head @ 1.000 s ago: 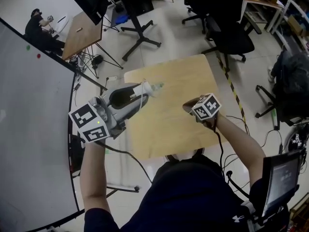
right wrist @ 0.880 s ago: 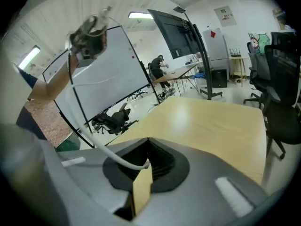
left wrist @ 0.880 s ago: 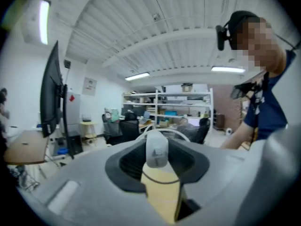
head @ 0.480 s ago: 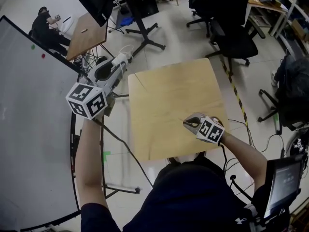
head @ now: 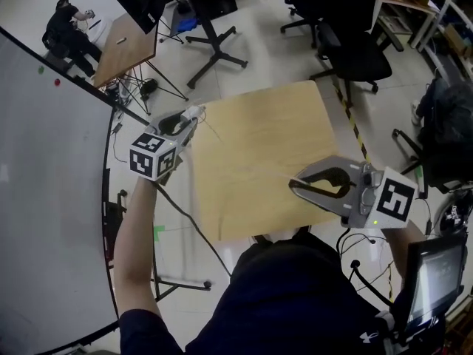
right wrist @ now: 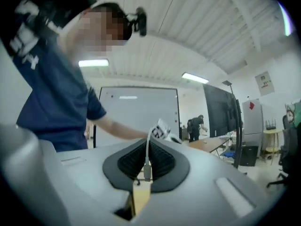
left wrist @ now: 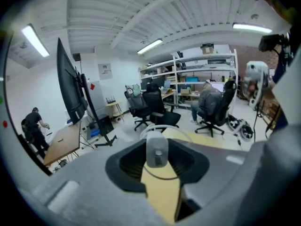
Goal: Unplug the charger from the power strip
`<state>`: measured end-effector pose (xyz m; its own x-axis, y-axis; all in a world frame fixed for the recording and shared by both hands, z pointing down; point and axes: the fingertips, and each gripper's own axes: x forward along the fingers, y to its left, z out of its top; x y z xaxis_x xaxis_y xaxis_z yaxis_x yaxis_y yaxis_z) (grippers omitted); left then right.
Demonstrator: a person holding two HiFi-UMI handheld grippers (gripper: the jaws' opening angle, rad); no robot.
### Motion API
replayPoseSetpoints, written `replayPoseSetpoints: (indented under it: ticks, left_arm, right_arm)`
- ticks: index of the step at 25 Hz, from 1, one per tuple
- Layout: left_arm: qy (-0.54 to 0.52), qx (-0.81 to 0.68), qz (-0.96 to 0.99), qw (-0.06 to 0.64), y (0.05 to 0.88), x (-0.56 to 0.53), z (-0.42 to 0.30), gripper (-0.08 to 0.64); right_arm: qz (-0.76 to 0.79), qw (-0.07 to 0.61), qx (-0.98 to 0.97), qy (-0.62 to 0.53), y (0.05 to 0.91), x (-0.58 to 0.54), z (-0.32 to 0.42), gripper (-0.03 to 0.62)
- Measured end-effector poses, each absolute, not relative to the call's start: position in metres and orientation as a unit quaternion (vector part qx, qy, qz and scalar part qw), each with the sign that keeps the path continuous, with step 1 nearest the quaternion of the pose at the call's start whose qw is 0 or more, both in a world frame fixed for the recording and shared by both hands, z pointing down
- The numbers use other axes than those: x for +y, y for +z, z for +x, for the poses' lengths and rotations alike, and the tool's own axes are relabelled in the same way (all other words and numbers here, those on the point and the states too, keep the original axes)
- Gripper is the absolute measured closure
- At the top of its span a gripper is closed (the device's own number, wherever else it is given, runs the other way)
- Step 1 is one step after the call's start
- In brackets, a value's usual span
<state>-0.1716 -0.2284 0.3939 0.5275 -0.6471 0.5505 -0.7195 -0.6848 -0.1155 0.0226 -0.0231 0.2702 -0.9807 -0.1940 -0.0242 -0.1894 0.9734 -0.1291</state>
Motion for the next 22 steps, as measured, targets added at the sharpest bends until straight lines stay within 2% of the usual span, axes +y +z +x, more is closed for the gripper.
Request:
replayPoseSetpoints:
  ticks: [3,5,10,13,16,18,22]
  left_arm:
    - [0.319,-0.334,0.883,0.081,0.438,-0.199,-0.141,0.428]
    - [0.327,-0.307,0.889,0.091,0.462,-0.181,-0.120,0.428]
    - [0.274,-0.326,0.894,0.139,0.480,-0.175,-0.088,0.427]
    - [0.231,-0.392,0.867,0.202,0.490,-0.202,-0.108,0.428]
    - [0.237,-0.429,0.837,0.243,0.509,-0.223,-0.130,0.428]
    - [0.272,-0.401,0.841,0.241,0.521,-0.217,-0.122,0.428]
    - [0.373,-0.260,0.870,0.192,0.549,-0.159,-0.069,0.428]
  right_arm:
    - [-0.109,0.083,0.988,-0.075,0.212,-0.062,0.036,0.584]
    - [-0.128,0.094,0.984,-0.085,0.193,-0.090,0.036,0.584]
    - [-0.097,0.047,0.986,-0.126,0.202,-0.093,0.032,0.584]
    - [-0.052,0.030,0.987,-0.152,0.221,-0.072,0.030,0.584]
    - [-0.020,0.037,0.988,-0.151,0.216,-0.063,0.024,0.584]
    - [-0.013,0.047,0.989,-0.138,0.201,-0.065,0.018,0.584]
    - [-0.031,0.039,0.995,-0.089,0.183,-0.081,0.010,0.584]
